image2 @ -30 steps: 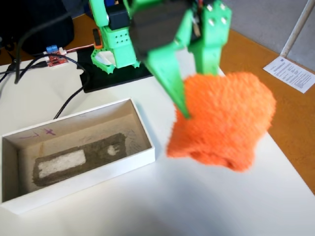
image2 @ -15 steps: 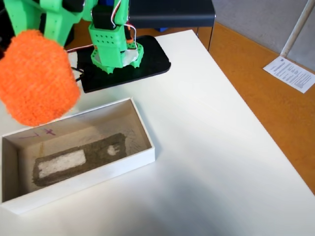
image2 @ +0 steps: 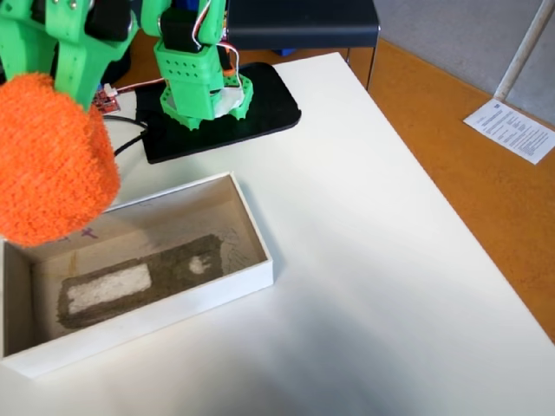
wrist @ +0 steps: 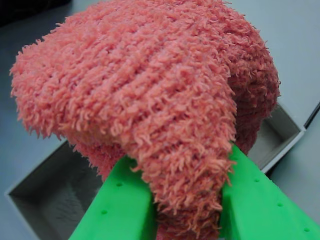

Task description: Remove orange objects from table

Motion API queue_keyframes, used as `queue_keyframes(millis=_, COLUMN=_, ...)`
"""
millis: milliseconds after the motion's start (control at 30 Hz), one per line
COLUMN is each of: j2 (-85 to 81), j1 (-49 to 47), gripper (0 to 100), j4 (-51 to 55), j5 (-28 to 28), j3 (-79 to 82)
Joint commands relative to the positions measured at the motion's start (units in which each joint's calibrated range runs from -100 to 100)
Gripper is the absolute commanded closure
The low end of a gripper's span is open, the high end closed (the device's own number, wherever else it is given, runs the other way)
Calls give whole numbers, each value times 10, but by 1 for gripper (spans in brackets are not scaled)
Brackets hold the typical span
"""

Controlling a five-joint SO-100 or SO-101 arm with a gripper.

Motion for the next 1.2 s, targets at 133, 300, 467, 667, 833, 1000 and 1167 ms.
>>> queue_keyframes(millis=133, j2=-12, j1=19, gripper=100, j4=-51, j5=11, j3=43)
queue_keyframes(millis=300, j2=2, j1=18, gripper=100, j4=-76, j5=8, j3=59)
queue_keyframes(millis=467, j2=1, j1=21, gripper=100, j4=-89, j5=15, j3=68)
queue_keyframes(millis=667, j2=9, j1=-38, gripper=100, j4=-151, j5=9, j3=106)
queue_keyframes(millis=833, j2=91, j1=-325, gripper=100, j4=-336, j5=-21, j3=39)
queue_keyframes(millis=1000, j2=296, j1=-595, gripper=92, j4=-585, j5=51, j3=-120)
queue_keyframes(millis=1167, j2=497, j1=-749, gripper=43, j4=-603, j5=111, j3=-427)
